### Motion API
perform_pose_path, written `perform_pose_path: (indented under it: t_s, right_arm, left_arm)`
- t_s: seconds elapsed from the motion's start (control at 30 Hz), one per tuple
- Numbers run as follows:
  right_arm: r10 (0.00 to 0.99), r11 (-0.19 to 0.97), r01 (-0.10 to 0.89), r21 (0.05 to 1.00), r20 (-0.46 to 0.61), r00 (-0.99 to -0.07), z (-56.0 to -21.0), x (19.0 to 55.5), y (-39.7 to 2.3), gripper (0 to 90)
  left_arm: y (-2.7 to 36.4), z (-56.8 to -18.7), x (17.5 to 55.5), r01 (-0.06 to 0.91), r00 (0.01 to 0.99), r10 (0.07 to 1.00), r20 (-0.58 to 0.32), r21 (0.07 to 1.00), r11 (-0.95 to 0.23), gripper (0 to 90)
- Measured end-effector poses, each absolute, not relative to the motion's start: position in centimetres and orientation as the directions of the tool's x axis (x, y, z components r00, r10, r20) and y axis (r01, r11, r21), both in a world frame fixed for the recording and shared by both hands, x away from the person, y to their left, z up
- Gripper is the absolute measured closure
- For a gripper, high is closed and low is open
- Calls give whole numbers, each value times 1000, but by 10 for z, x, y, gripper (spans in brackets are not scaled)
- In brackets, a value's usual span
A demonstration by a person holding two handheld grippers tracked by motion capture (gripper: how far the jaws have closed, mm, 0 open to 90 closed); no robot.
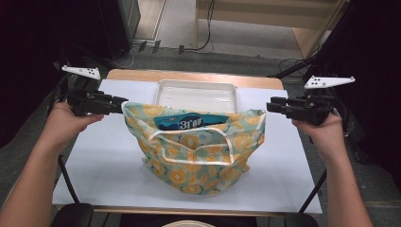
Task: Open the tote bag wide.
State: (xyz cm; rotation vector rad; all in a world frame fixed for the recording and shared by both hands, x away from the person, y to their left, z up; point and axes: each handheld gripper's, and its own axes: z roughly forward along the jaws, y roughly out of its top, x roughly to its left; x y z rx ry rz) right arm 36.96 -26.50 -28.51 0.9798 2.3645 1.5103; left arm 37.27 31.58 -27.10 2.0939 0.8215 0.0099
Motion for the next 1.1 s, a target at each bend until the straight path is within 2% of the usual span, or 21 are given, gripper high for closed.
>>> perform_pose_path:
  t_s: [0.43, 0.67, 0.77, 0.87, 1.0, 1.1]
  right_arm:
    - [539, 307, 405, 861, 194, -820, -246, 358, -246, 741]
    - [482, 347, 381, 857, 186, -856, -238, 354, -224, 807]
    - [462, 364, 376, 852, 186, -867, -238, 354, -217, 853]
    - [444, 379, 371, 848, 185, -877, -240, 354, -213, 900]
    - [427, 411, 373, 832, 185, -885, -244, 355, -207, 900]
    - [420, 425, 374, 824, 187, -888, -247, 356, -203, 900]
  left_arm:
    - [312, -213, 365, 499, 810, 536, -240, 762, -413, 548]
    - [294, -200, 353, 464, 839, 493, -229, 774, -431, 548]
    - [284, -200, 349, 443, 850, 485, -205, 778, -446, 624]
    - [275, -199, 346, 430, 863, 463, -203, 777, -459, 744]
    - [265, -201, 345, 434, 868, 448, -214, 765, -476, 868]
    - [256, -206, 345, 435, 874, 436, -215, 745, -505, 900]
